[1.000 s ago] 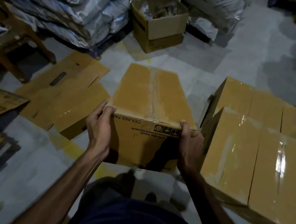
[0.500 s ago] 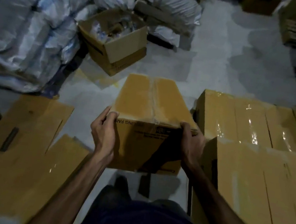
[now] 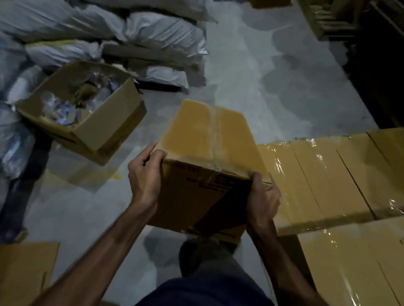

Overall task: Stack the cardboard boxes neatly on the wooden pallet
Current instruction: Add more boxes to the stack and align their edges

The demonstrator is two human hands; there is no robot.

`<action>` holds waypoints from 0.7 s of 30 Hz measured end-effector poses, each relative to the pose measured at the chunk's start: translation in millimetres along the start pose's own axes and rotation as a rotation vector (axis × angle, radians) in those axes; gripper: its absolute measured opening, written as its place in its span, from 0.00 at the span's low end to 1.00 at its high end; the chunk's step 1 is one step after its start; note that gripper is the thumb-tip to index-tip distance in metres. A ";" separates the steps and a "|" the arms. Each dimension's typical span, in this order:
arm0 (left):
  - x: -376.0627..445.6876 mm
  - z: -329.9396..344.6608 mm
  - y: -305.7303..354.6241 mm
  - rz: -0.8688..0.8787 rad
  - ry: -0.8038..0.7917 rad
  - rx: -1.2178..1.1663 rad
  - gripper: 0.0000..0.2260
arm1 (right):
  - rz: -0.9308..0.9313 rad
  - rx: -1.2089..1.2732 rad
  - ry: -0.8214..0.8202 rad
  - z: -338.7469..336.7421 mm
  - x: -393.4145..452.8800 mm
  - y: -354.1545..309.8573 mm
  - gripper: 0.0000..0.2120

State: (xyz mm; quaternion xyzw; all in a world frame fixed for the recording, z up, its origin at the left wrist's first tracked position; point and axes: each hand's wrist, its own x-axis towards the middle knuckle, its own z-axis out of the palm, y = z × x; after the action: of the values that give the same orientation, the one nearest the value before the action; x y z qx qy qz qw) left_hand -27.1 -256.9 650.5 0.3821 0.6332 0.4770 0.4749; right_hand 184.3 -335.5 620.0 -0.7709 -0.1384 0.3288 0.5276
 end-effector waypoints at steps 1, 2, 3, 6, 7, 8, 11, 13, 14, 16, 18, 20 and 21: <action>23.1 10.5 7.9 -0.019 0.011 0.007 0.24 | 0.011 -0.021 0.013 15.6 20.0 -9.7 0.16; 45.0 20.4 17.1 -0.026 0.016 0.016 0.25 | 0.015 -0.038 0.015 32.1 38.9 -23.3 0.15; 67.0 30.1 26.9 -0.018 0.021 0.022 0.26 | 0.015 -0.039 0.000 49.5 56.0 -39.8 0.18; 134.8 59.4 57.2 -0.010 0.064 0.025 0.22 | 0.014 -0.083 -0.031 101.0 108.6 -80.6 0.33; 156.1 69.3 64.9 -0.004 0.058 0.026 0.22 | 0.015 -0.091 -0.039 115.5 126.2 -90.4 0.38; 175.2 79.3 71.4 -0.009 0.055 0.034 0.22 | 0.020 -0.109 -0.037 127.3 141.9 -100.6 0.40; 227.8 115.9 87.9 0.015 0.018 0.016 0.08 | 0.027 -0.089 -0.013 156.5 186.7 -136.4 0.24; 263.2 147.4 97.3 0.050 -0.052 0.019 0.07 | 0.043 -0.067 0.030 173.3 223.2 -156.3 0.23; 282.8 165.2 100.3 0.049 -0.076 0.025 0.08 | 0.060 -0.058 0.060 181.3 241.1 -165.0 0.27; 325.5 205.6 108.7 0.022 -0.111 0.059 0.09 | 0.063 -0.070 0.132 198.0 282.0 -179.5 0.31; 368.5 251.3 118.0 0.001 -0.175 0.077 0.10 | 0.099 -0.040 0.230 211.1 317.4 -197.0 0.35; 402.6 291.8 128.0 0.018 -0.265 0.079 0.07 | 0.137 -0.010 0.314 217.6 342.8 -212.1 0.33; 420.3 316.0 135.1 0.020 -0.312 0.101 0.07 | 0.163 -0.006 0.372 220.3 358.0 -218.1 0.31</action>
State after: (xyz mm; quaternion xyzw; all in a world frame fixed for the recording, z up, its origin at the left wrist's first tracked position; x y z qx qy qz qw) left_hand 174.3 247.3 651.8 0.4813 0.5711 0.3842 0.5427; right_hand 336.3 112.6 638.1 -0.8285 0.0236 0.2220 0.5135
